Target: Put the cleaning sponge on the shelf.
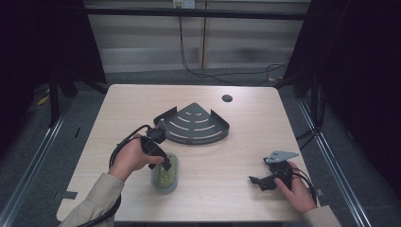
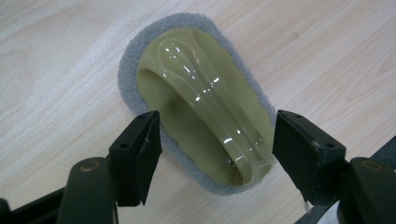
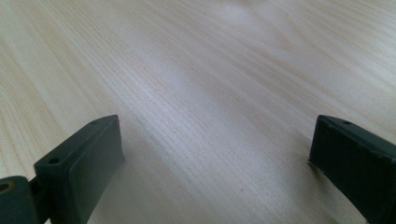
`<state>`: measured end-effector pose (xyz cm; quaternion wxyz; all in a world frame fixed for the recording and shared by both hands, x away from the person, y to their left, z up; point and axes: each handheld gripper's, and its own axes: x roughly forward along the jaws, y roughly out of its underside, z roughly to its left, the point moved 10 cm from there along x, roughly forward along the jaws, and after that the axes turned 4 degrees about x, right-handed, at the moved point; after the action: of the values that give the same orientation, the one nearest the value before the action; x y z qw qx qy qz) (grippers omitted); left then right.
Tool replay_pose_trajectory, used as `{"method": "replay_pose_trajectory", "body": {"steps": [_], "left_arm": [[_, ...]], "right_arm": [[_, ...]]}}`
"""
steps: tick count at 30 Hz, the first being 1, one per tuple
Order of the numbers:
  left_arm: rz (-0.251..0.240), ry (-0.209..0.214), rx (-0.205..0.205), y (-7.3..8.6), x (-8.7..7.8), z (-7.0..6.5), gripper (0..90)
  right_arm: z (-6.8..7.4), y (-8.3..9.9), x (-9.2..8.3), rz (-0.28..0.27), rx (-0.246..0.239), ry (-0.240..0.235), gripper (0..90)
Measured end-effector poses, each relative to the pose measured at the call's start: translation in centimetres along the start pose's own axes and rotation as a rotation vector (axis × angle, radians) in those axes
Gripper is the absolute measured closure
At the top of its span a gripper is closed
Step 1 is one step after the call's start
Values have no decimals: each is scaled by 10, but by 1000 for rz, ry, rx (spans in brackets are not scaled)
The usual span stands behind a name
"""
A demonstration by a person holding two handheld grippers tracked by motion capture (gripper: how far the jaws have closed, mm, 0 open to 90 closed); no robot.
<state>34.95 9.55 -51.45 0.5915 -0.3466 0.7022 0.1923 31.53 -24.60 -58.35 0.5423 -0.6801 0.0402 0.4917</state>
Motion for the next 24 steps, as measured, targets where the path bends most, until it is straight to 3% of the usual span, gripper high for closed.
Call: {"method": "replay_pose_trajectory", "body": {"steps": [15,24], "left_arm": [[10,8,-22,-3,6,-5,463],[20,-8,-14,-3,5,-6,595]], "right_arm": [[0,0,0,0,0,0,22],[0,0,0,0,0,0,22]]}}
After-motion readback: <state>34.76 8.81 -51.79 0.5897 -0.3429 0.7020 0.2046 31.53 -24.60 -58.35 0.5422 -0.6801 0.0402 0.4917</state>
